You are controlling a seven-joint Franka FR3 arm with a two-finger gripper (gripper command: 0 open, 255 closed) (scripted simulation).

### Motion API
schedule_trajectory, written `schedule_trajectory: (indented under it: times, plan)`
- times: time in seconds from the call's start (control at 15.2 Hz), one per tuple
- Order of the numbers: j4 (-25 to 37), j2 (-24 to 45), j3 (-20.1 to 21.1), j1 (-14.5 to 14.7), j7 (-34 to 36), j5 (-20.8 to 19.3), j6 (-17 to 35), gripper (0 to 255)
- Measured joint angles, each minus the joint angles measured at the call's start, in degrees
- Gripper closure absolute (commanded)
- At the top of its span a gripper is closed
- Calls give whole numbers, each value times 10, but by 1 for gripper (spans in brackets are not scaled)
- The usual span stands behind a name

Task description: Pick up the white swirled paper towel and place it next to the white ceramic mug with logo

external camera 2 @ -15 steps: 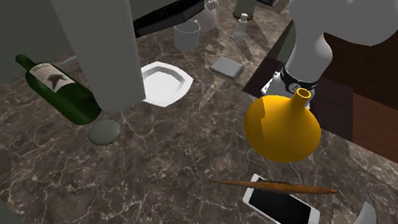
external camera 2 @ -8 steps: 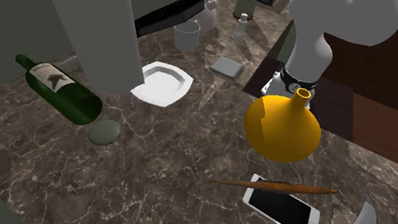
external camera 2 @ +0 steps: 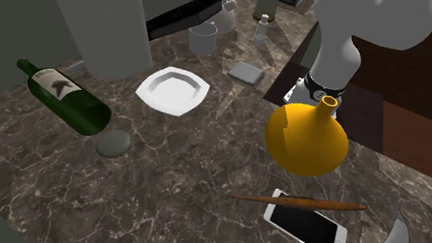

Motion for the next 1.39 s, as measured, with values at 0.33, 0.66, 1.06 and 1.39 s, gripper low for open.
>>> schedule_trajectory:
  times: [0.33, 0.66, 1.06, 1.39]
  plan:
    - [-14, -29, -5, -4, -12, -11, -14, 255]
    - [-122, -128, -13, -10, -34, -52, 3, 255]
    - [-214, -226, -29, -31, -72, -96, 8, 255]
    - [-264, -296, -47, -54, -112, -133, -3, 255]
